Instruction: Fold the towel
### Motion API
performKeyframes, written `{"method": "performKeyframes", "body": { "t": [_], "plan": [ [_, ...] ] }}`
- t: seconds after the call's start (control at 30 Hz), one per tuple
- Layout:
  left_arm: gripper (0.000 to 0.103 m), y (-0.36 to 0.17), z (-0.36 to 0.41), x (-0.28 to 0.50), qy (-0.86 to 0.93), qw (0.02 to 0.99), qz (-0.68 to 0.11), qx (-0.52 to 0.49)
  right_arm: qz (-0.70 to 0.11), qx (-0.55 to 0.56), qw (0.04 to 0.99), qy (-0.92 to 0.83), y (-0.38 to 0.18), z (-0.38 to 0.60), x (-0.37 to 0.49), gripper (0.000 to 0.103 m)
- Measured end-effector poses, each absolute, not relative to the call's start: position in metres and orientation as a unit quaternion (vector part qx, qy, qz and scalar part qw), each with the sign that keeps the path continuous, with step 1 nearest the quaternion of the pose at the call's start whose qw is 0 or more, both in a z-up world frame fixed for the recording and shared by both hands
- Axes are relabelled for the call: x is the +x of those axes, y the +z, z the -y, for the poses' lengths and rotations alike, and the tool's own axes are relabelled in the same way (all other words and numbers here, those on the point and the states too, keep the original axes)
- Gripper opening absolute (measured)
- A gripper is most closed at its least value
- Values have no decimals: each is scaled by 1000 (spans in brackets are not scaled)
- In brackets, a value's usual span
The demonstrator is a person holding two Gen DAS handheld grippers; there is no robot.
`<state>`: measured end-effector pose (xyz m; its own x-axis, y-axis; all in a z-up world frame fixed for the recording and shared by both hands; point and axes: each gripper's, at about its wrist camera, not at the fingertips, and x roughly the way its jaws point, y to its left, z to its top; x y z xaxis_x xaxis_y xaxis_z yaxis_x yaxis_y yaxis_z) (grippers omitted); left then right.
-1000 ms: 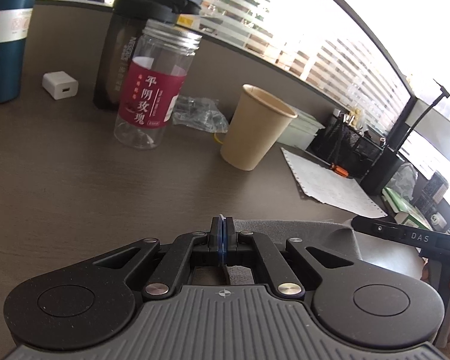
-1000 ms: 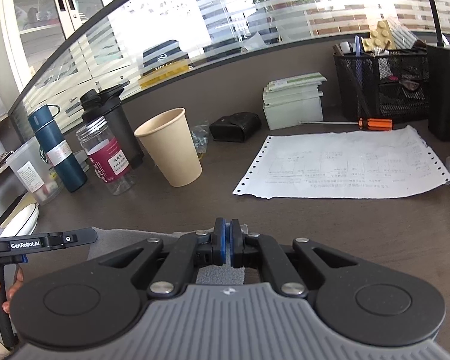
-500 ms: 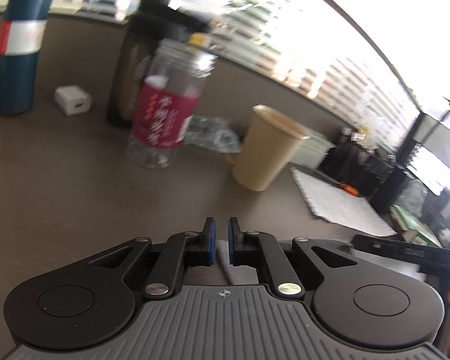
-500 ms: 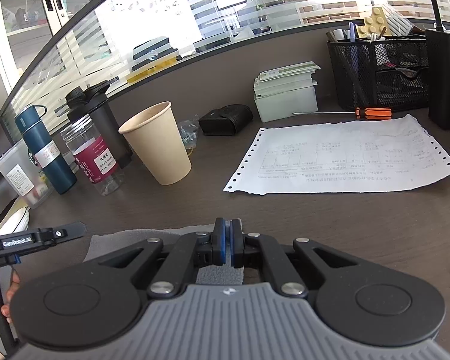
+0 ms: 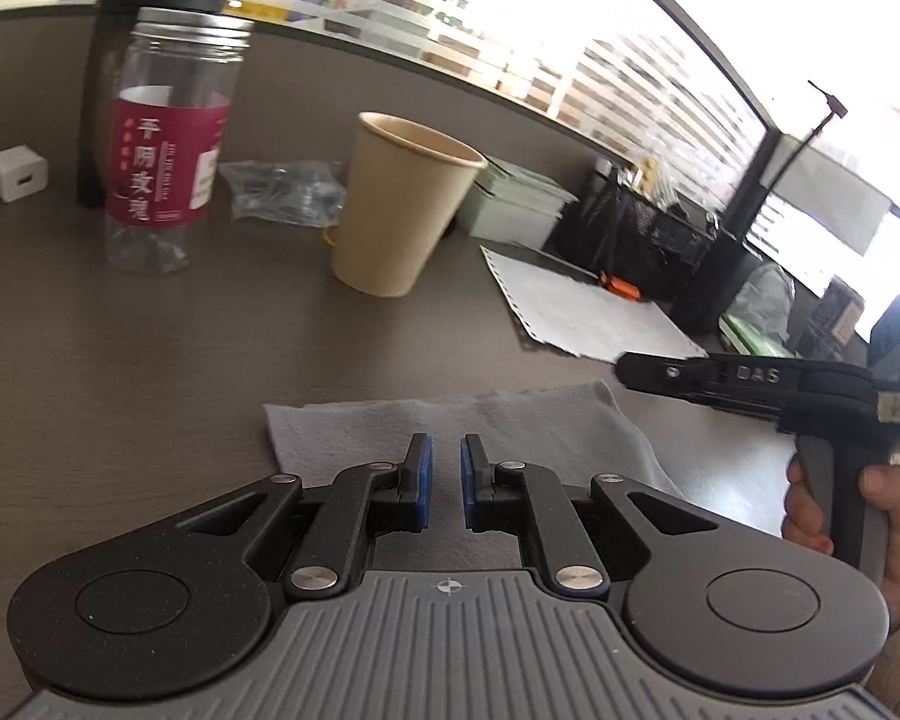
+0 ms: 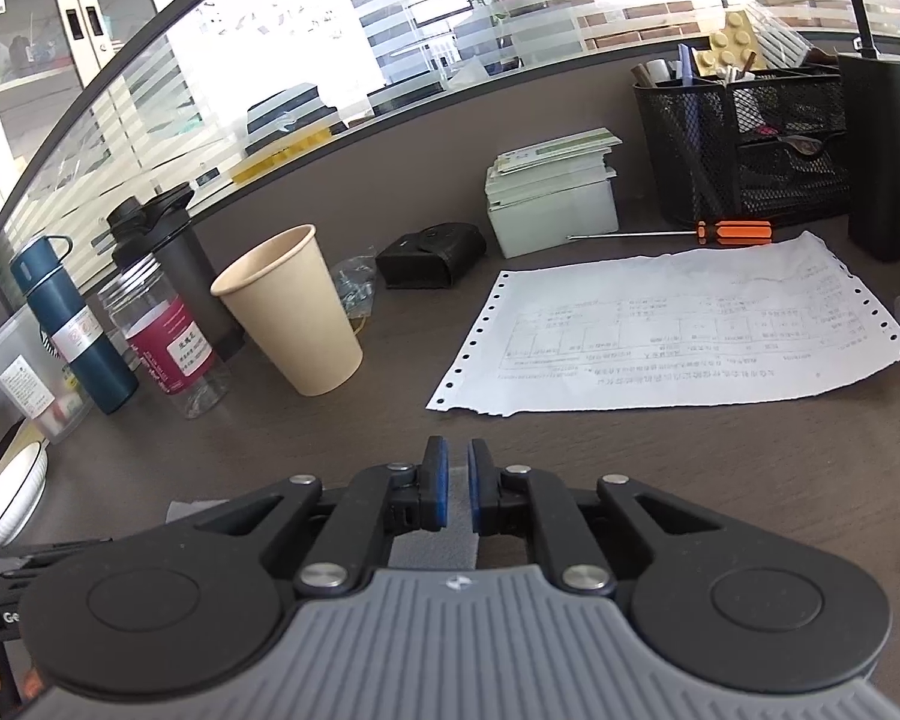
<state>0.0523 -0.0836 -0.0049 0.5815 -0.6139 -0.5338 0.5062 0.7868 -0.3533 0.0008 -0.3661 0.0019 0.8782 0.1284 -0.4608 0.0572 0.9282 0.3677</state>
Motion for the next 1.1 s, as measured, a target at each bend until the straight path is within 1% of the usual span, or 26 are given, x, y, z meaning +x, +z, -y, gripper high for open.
{"method": "performKeyframes", "body": {
  "t": [0.23,0.4,0.57,0.63,0.73,0.87,0.93,1.1],
  "plan": [
    [19,2,78,45,-317,889,-320,-78,-262,149,951,63,3,352,-15,11],
    [27,15,77,27,-342,885,-308,-73,-275,115,949,101,3,340,-28,11],
    [27,12,97,21,-373,870,-321,-39,-288,80,944,139,3,327,-41,11],
    [27,7,105,25,-379,860,-339,-23,-292,66,942,153,4,322,-47,11],
    [28,2,113,31,-388,851,-352,-20,-306,58,935,168,2,310,-47,11],
    [28,1,120,45,-366,866,-341,-9,-311,43,934,168,-5,308,-48,11],
    [24,-1,122,53,-346,878,-329,4,-312,44,934,168,-6,308,-47,11],
    [23,5,104,65,-315,893,-320,-17,-310,46,934,170,-7,308,-47,11]
  ]
}}
